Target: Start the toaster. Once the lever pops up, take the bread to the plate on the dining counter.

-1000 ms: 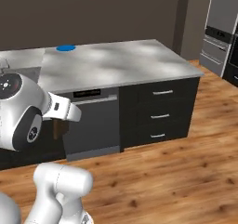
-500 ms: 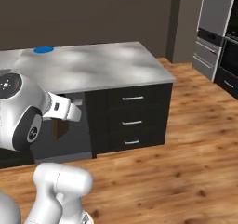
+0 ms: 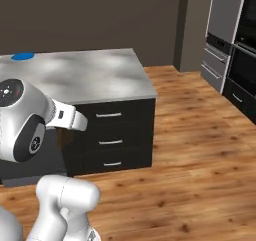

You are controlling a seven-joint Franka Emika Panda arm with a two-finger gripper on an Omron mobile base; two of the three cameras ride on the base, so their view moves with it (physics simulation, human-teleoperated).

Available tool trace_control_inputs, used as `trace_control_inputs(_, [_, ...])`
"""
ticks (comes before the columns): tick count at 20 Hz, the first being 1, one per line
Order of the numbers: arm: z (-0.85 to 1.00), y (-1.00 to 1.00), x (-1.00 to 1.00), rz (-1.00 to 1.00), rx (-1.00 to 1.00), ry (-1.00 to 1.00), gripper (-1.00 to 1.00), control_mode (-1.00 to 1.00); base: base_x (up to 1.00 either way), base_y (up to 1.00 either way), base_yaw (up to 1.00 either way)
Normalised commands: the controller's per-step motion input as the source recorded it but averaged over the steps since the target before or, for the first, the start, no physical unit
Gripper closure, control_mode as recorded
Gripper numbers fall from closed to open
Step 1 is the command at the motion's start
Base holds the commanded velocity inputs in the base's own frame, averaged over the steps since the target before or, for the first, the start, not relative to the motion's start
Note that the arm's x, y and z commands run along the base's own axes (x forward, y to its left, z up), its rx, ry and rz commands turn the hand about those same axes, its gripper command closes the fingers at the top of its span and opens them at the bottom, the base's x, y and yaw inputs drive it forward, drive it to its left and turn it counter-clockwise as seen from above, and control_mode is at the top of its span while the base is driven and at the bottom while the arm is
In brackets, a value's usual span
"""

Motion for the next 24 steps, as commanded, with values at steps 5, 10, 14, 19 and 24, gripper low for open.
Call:
trace_control_inputs(5, [0.0,0.0,0.0,0.0,0.0,0.0,1.0,1.0,0.9,-1.0,0.15])
trace_control_inputs(10, [0.0,0.0,0.0,0.0,0.0,0.0,1.0,1.0,0.95,-1.0,0.17])
trace_control_inputs(14, [0.0,0.0,0.0,0.0,0.0,0.0,1.0,1.0,0.95,-1.0,0.17])
trace_control_inputs(19, [0.0,0.0,0.0,0.0,0.0,0.0,1.0,1.0,0.95,-1.0,0.17])
trace_control_inputs(24, [0.0,0.0,0.0,0.0,0.0,0.0,1.0,1.0,0.95,-1.0,0.17])
